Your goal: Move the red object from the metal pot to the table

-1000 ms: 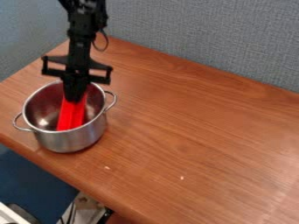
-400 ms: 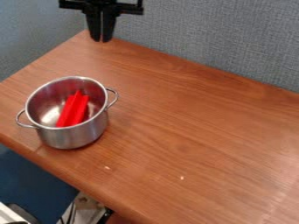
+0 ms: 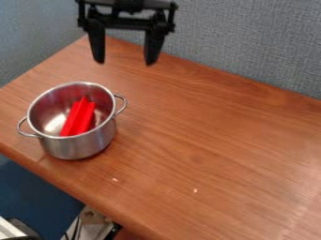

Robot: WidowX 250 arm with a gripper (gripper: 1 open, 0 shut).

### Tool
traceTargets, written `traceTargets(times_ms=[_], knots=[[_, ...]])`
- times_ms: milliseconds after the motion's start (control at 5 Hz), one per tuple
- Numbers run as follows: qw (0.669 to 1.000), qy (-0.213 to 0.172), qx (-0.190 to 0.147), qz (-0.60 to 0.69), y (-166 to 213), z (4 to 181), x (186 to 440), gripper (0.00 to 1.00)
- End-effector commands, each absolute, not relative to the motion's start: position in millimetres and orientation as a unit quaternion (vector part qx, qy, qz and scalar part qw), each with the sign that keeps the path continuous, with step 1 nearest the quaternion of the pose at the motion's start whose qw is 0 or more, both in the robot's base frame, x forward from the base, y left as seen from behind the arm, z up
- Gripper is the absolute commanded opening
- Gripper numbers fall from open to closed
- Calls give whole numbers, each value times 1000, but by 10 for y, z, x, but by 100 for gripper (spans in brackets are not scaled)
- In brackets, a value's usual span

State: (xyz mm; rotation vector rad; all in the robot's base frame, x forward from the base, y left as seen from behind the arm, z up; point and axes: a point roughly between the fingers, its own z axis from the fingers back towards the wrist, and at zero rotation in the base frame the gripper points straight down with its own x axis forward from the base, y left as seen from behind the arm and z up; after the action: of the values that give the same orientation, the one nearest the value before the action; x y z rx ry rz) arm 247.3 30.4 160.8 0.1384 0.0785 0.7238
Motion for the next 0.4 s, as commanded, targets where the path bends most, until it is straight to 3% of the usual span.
traceTargets(times_ms=[0, 200], knots=[[919, 32, 58, 388, 368, 1451, 2270, 100], [907, 34, 53, 417, 427, 1181, 2061, 100]])
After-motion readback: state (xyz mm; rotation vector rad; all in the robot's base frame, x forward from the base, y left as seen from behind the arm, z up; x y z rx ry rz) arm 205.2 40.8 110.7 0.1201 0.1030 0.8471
